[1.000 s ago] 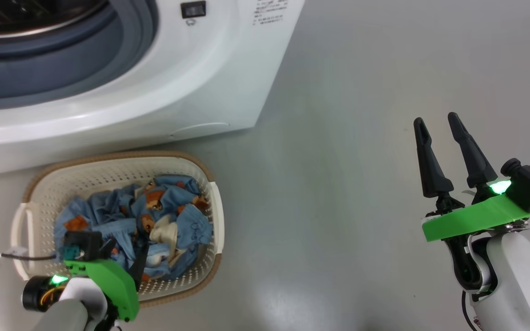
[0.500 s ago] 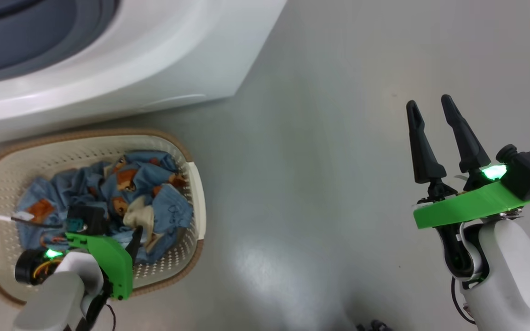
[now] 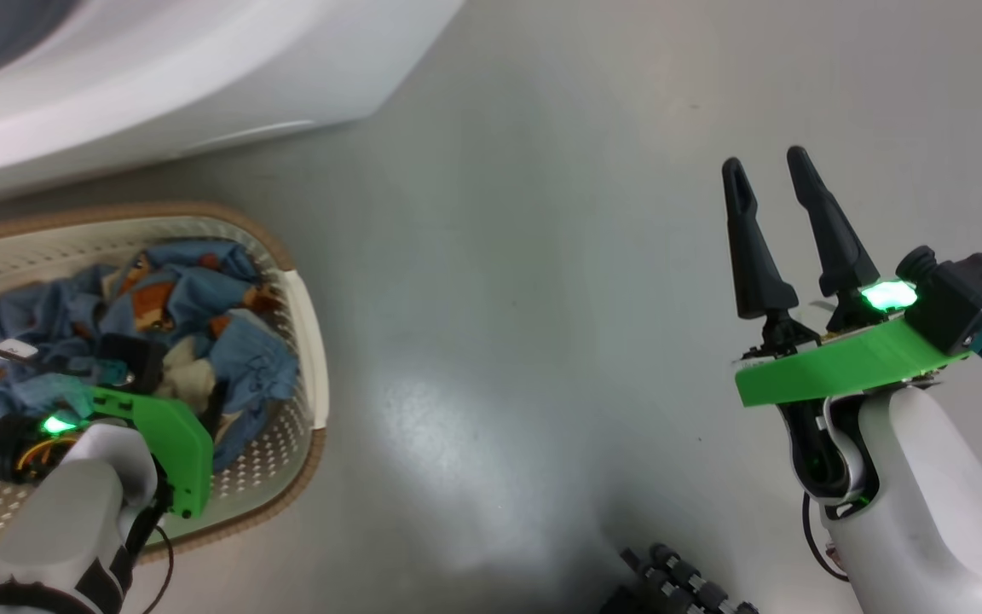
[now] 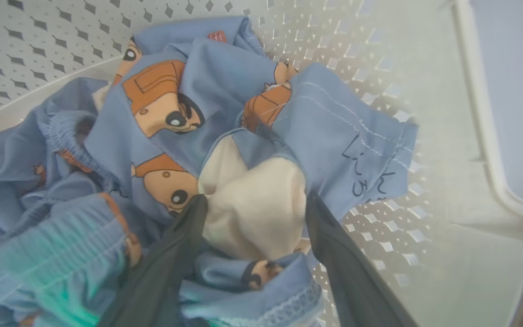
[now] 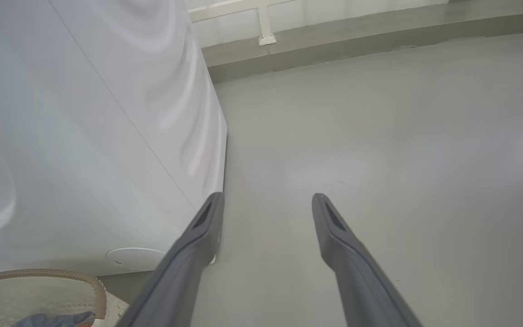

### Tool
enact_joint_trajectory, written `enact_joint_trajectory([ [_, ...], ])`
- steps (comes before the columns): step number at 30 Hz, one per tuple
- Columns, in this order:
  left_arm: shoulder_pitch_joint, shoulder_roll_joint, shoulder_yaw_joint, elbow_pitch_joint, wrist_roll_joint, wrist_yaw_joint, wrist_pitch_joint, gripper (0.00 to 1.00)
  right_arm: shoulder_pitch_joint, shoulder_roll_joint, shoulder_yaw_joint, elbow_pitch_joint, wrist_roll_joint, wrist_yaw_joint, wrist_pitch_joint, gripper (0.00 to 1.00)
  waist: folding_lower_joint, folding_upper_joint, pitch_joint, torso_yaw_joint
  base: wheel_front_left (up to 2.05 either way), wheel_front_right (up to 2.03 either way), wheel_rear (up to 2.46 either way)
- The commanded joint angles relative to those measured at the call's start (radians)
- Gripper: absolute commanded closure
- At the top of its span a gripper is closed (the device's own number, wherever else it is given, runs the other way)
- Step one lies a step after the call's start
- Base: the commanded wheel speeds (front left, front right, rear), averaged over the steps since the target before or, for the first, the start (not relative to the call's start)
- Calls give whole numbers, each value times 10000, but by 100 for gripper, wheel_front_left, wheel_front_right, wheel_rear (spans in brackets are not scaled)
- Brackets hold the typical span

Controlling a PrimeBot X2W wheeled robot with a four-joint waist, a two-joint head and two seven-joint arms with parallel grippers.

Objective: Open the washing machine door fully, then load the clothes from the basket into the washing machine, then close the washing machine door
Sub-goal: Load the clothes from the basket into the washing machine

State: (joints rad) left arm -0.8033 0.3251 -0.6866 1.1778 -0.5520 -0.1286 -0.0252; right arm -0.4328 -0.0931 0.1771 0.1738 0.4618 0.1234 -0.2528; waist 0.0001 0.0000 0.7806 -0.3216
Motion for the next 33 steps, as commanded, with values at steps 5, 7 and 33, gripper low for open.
enact_joint_trajectory([
  [5, -407, 328, 87, 455, -91, -19, 179, 0, 34, 57, 155, -294, -112, 73, -90, 0, -1, 0, 627, -457, 0, 0, 0],
  [7, -605, 412, 86, 578, -84, 28, 186, 0, 24, 91, 158, -328, -117, 73, -90, 0, -1, 0, 796, -537, 0, 0, 0],
  [33, -1200, 387, 223, 1042, -552, 328, 89, 100, -211, 283, 245, -237, -171, 73, -90, 0, -1, 0, 873, -478, 0, 0, 0],
])
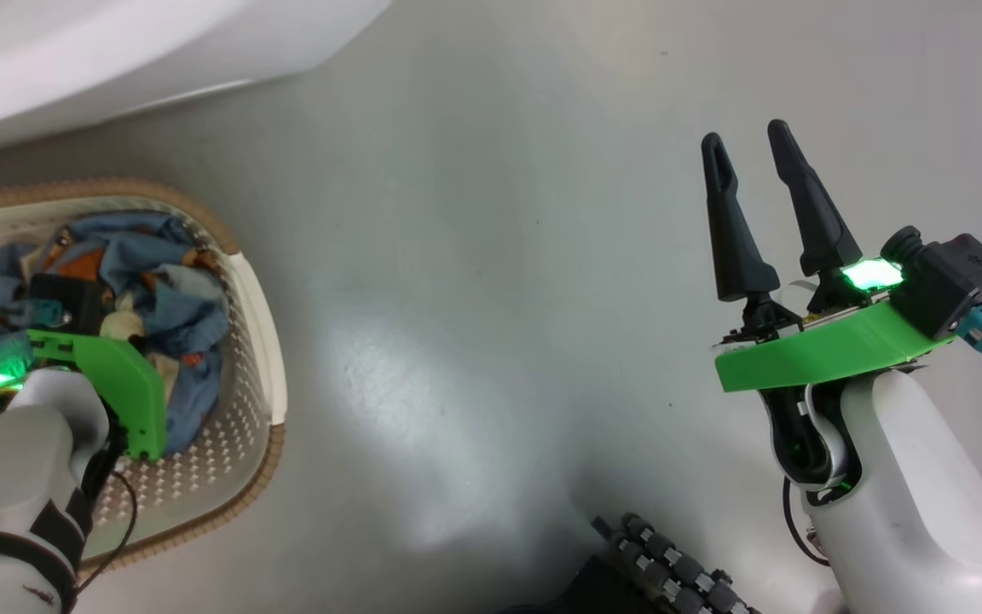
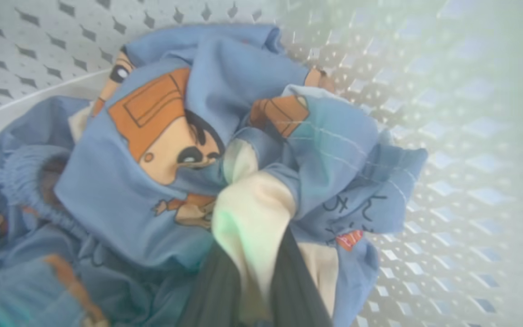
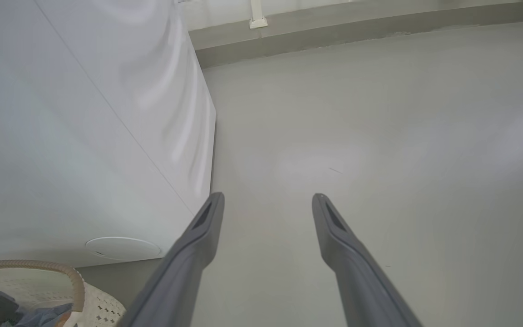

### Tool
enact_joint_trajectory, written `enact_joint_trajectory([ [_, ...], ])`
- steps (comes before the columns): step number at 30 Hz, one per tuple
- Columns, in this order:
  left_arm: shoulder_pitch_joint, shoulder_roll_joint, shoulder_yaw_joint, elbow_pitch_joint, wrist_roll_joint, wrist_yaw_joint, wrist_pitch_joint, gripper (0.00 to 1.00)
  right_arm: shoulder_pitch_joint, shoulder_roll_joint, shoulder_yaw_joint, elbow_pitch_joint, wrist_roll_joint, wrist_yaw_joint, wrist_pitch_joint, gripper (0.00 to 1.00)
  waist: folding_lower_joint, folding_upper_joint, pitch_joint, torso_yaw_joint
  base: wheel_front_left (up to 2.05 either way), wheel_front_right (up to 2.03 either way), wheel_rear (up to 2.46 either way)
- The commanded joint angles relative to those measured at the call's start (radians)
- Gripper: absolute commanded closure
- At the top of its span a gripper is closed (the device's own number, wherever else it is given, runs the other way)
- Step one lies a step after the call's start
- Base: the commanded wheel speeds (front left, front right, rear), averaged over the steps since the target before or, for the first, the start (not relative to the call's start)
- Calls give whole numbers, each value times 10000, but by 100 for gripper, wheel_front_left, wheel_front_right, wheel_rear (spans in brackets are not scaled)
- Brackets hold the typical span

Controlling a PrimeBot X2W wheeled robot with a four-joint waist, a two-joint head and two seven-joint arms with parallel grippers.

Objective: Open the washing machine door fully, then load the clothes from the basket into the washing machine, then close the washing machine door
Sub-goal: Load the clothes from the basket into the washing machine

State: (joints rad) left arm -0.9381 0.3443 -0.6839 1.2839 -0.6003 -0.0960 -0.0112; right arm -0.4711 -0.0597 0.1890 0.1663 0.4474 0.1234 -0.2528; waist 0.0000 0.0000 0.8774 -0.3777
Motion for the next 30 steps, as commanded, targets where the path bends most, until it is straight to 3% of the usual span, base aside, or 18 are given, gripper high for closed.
enact_joint_trajectory([
  [1, 192, 168, 260, -16, -159, -27, -155, 100, 158, -59, 129, -152, -36, 73, -90, 0, 0, 0, -175, 113, 0, 0, 0],
  [15, 950, -63, 724, -297, -1176, -333, -1594, 100, 291, -275, 78, -68, -31, 73, -90, 0, 0, 0, -1494, 625, 0, 0, 0],
  [30, 2022, 61, 667, -2004, -2396, -345, -2288, 100, 616, -696, 4, 144, 83, 73, -90, 0, 0, 0, -3231, 1182, 0, 0, 0],
])
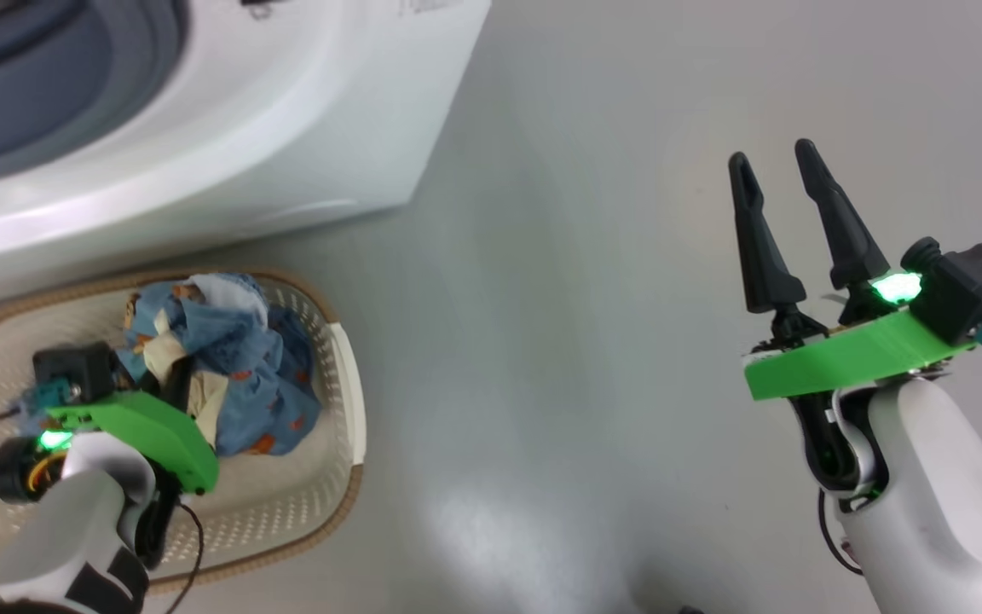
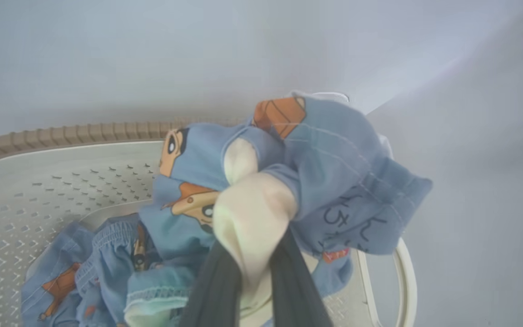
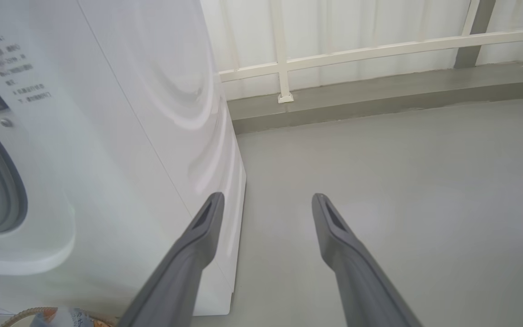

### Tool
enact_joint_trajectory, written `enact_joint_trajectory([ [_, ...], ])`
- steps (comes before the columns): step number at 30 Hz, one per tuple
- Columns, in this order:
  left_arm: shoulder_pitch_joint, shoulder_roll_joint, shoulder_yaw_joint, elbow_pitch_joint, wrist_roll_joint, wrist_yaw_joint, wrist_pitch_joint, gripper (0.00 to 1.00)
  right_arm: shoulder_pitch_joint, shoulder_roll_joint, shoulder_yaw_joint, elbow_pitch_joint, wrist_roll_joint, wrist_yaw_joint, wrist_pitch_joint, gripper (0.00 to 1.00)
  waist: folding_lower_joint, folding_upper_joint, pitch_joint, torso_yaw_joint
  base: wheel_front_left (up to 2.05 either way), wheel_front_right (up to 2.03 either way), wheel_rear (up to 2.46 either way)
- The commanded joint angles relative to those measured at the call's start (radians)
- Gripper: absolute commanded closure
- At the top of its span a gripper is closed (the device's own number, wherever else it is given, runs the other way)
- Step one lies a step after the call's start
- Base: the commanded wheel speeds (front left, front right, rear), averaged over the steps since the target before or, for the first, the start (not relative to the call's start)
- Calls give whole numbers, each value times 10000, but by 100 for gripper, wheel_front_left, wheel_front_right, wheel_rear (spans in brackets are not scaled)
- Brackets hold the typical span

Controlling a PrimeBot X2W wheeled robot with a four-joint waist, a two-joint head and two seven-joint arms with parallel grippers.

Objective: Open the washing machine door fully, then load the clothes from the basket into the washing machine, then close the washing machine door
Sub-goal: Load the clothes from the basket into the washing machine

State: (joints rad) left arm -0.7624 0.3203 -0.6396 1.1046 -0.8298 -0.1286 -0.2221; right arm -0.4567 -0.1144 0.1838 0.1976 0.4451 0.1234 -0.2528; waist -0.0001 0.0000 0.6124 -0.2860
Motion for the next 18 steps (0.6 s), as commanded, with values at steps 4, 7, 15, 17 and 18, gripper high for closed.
enact_joint_trajectory([
  [4, 581, 333, 222, -593, -317, -20, -280, 100, 630, -275, 82, -85, 163, 73, -90, 0, 1, 0, -1096, 461, 0, 0, 0],
  [7, 709, 331, 248, -801, -397, -20, -319, 100, 706, -334, 84, -43, 184, 73, -90, 0, 1, 0, -1329, 574, 0, 0, 0],
  [15, 1260, 288, 620, -1745, -497, -20, -389, 100, 1016, -725, 79, 154, 291, 73, -90, 0, 1, 0, -2375, 1059, 0, 0, 0],
  [17, 1456, 266, 843, -2119, -425, 10, -392, 100, 1121, -838, 93, 214, 325, 73, -90, 0, 1, 0, -2663, 1179, 0, 0, 0],
  [18, 1573, 245, 962, -2324, -386, 33, -392, 100, 1176, -892, 101, 244, 343, 73, -90, 0, 1, 0, -2810, 1239, 0, 0, 0],
])
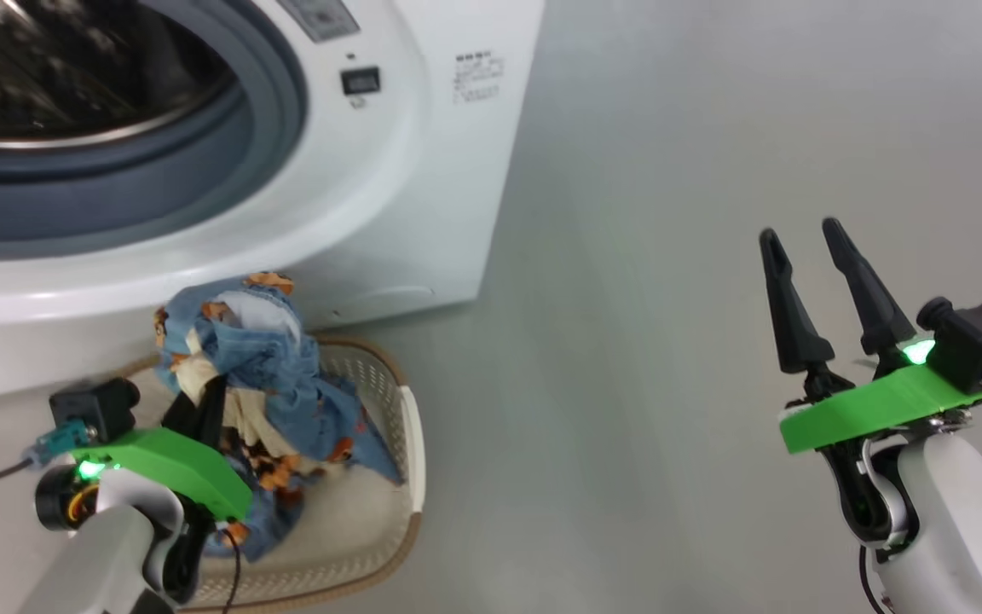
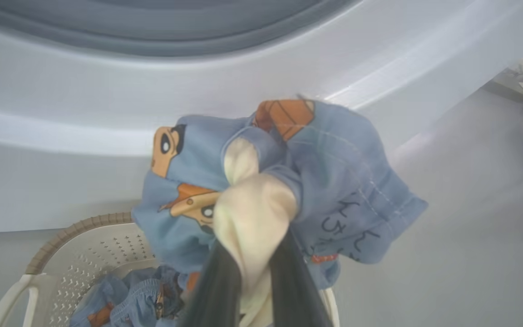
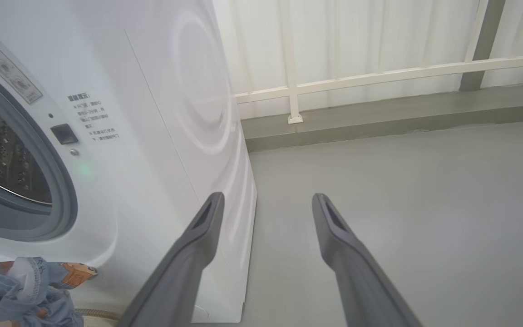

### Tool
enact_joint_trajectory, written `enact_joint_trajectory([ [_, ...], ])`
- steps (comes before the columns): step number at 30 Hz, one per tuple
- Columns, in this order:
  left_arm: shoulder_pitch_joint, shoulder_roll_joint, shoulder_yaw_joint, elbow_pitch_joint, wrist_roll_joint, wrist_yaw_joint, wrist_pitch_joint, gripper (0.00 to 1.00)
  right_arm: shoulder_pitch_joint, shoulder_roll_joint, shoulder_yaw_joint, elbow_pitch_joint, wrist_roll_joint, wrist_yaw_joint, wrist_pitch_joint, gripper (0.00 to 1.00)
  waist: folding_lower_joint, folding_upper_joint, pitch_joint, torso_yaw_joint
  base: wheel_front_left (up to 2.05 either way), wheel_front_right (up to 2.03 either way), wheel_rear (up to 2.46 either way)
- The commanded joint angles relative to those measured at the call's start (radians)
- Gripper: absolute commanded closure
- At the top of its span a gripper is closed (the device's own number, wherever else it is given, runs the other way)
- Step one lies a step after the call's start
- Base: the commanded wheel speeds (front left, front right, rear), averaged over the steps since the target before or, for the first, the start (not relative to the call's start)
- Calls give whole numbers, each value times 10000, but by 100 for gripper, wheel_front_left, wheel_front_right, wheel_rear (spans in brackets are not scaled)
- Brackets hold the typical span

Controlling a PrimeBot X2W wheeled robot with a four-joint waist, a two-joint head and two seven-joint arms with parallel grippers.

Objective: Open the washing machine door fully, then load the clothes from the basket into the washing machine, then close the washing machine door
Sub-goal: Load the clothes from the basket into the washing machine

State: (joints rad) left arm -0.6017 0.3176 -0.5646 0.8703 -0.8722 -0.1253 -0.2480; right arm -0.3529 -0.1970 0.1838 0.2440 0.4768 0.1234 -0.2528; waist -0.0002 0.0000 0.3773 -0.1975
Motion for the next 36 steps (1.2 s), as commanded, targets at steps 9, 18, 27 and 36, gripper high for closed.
enact_joint_trajectory([
  [9, 1309, 88, 1280, -2201, 585, 404, -136, 100, 726, -548, 233, 56, 296, 73, -90, 0, 2, 0, -1732, 906, 0, 0, 0],
  [18, 2255, 175, 2040, -4339, 882, 1031, -137, 100, 1116, -921, 348, 149, 479, 73, -90, 0, 2, 0, -2436, 1165, 0, 0, 0],
  [27, 3127, 555, 2636, -6526, 1238, 1665, -137, 100, 1438, -1146, 376, 160, 614, 73, -90, 0, 2, 0, -2869, 1130, 0, 0, 0],
  [36, 3700, 758, 2798, -7732, 1234, 2150, 31, 100, 1494, -1125, 343, 81, 608, 73, -90, 0, 2, 0, -2818, 1095, 0, 0, 0],
])
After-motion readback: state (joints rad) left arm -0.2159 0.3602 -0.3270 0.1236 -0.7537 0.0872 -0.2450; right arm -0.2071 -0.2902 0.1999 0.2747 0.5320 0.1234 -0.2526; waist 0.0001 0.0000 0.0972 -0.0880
